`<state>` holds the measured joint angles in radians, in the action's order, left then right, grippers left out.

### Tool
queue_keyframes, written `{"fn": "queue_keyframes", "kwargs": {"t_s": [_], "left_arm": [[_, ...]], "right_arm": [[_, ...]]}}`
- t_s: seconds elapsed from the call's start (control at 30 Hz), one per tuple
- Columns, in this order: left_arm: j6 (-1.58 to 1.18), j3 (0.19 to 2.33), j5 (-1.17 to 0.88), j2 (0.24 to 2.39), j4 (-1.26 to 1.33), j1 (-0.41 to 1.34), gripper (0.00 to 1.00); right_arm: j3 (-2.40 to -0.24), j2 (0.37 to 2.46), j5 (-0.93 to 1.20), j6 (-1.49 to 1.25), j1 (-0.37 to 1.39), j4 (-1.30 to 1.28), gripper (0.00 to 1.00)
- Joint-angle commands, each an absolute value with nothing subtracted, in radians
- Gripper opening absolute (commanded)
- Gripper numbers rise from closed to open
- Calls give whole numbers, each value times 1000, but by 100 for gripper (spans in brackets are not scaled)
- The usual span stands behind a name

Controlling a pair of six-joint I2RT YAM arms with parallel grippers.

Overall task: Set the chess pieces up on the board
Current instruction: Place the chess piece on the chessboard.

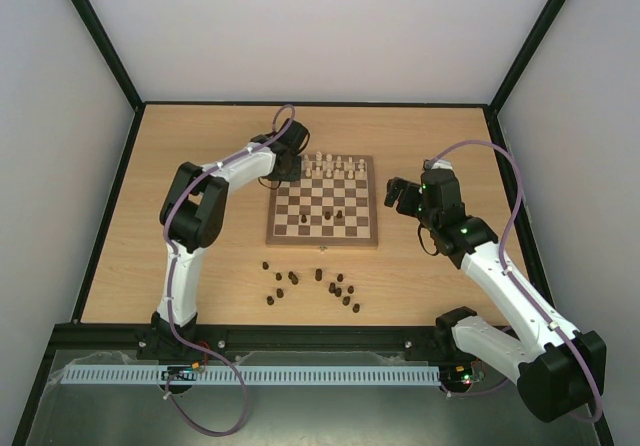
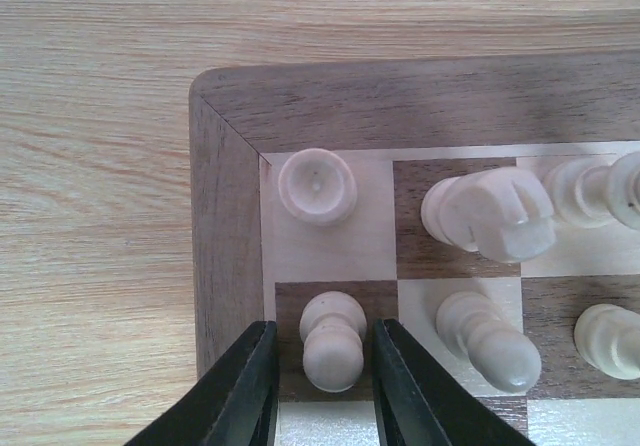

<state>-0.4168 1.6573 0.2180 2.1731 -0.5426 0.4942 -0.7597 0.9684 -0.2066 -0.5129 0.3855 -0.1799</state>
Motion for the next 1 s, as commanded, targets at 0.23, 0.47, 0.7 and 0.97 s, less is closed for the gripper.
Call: {"fn": "queue_keyframes", "kwargs": {"t_s": [0.23, 0.47, 0.7, 0.97], "left_arm": [[-429, 1615, 238, 2059, -592, 501, 32], [-451, 1499, 254, 1859, -574, 534, 44], [-459, 1316, 197, 1618, -515, 617, 71], [-495, 1140, 179, 1392, -473, 677, 100]], "right_arm": [[-752, 979, -195, -508, 380, -164, 100], [-750, 994, -172, -505, 381, -158, 100], [-763, 1069, -77, -486, 381, -148, 99], [-815, 1159, -3, -455, 383, -189, 99]]}}
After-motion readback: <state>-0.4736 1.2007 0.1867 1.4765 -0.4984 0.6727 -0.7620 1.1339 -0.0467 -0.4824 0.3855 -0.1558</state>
